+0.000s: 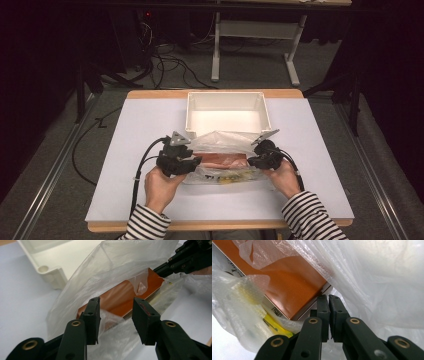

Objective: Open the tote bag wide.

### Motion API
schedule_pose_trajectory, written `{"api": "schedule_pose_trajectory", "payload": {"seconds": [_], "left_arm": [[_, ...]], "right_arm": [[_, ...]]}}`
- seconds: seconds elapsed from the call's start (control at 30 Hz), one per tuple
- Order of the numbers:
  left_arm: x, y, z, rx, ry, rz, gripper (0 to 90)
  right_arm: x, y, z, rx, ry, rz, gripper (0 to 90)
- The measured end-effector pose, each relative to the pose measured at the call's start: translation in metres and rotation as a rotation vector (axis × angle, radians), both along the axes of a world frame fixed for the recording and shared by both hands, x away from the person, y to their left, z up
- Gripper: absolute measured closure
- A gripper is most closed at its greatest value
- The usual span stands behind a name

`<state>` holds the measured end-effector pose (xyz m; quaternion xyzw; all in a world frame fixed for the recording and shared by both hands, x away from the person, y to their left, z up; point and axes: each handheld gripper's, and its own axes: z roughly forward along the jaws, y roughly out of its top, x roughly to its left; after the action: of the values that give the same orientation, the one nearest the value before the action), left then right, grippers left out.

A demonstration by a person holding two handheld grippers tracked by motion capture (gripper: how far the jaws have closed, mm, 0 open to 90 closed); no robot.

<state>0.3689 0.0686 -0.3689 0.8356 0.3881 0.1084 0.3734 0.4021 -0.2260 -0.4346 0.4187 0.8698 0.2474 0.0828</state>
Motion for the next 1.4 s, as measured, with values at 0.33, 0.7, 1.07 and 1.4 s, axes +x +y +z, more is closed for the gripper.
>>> {"api": "schedule_pose_trajectory", "payload": {"seconds": [0.33,0.7,1.07,1.4], "left_arm": [[0.02,-0.026,-0.025,0.102,0.068,-0.001,58.7],[0.007,-0.008,-0.041,0.151,0.08,0.022,55.3],[0.0,0.007,-0.057,0.166,0.109,0.042,54.3],[0.001,0.011,-0.069,0.182,0.122,0.054,57.3]], "right_arm": [[0.0,0.0,-0.001,0.003,0.004,0.003,88.6],[0.0,-0.003,-0.005,-0.009,0.022,-0.004,87.9],[-0.003,-0.009,-0.01,-0.036,0.04,-0.01,87.1],[-0.002,-0.012,-0.013,-0.049,0.055,-0.01,86.9]]}}
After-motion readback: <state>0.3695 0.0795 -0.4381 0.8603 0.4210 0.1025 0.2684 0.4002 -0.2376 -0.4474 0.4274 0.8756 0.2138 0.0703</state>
